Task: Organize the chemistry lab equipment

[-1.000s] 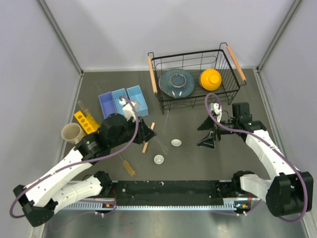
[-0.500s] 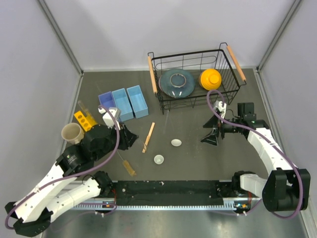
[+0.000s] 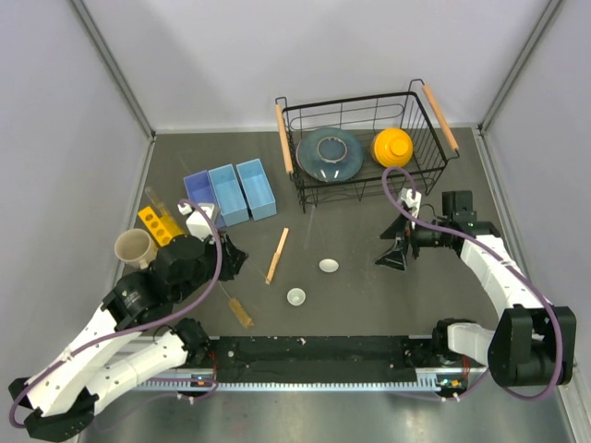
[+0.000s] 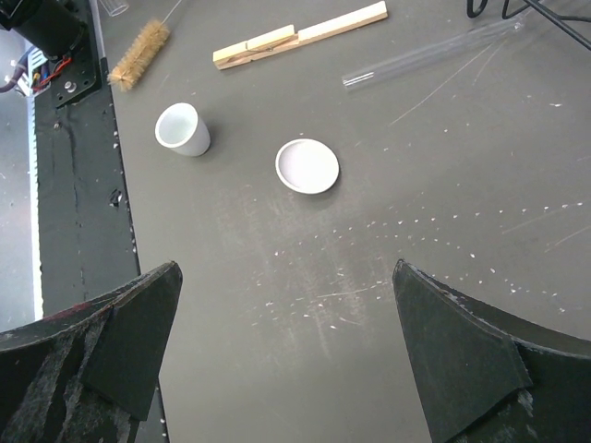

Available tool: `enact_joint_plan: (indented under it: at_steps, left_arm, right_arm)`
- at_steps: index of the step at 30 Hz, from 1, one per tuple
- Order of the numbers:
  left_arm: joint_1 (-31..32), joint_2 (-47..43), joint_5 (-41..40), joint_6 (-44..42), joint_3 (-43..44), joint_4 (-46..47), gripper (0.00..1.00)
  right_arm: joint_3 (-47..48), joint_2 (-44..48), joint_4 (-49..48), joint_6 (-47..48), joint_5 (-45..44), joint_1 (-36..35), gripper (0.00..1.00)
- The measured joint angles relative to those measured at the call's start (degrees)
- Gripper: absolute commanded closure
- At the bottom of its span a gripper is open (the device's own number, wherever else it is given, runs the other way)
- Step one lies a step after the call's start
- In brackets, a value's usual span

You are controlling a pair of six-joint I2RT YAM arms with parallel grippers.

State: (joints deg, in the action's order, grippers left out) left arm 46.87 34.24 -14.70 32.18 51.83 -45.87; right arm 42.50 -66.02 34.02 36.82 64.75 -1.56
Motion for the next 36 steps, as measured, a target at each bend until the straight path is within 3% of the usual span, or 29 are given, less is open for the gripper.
enact_joint_plan:
  at_steps: [15,27,36]
  left_arm:
    - [-1.6,1.1,-5.1,-1.5,0.0,-2.4,0.81]
    - [-14.5,10.9,-7.5,-7.7,5.4,-3.1,0.82]
    - [-25.6,10.5,-12.1,-13.1,8.0,-3.7,0.81]
  right_arm:
    - [0.0,0.0,0.3,0.7,-0.1,0.0,0.02]
    - [0.7,0.2,1.2,0.5,1.1,0.2,0.02]
    - [0.7,3.5,1.4,0.4,3.2,0.2,0.02]
